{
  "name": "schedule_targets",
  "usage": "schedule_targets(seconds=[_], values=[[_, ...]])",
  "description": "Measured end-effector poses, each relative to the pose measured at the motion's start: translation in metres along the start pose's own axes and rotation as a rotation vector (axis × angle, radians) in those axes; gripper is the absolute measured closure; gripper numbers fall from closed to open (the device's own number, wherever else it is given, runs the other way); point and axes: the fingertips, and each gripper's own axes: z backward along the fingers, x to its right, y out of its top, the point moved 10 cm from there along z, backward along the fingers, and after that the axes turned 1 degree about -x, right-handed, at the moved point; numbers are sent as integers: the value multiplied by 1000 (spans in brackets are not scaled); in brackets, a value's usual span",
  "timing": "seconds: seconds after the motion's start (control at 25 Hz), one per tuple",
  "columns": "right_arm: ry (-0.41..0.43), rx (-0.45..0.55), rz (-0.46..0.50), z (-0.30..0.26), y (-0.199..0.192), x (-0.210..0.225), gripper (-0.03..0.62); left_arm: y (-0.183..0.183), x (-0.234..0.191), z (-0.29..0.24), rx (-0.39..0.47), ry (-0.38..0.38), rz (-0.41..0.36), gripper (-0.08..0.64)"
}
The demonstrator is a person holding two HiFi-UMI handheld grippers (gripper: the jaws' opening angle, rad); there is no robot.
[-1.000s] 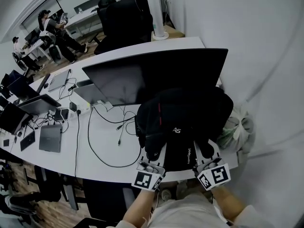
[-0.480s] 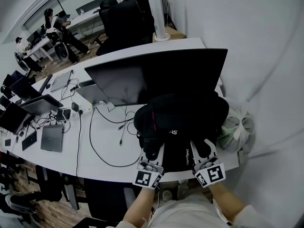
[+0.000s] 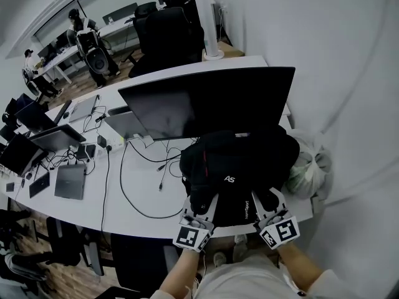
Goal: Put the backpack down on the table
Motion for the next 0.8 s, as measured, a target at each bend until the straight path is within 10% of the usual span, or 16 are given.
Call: schedule_targets(seconds=[0.8], values=[[-25, -75, 73, 69, -4, -49, 417, 3, 26, 66, -93, -109, -81, 365]])
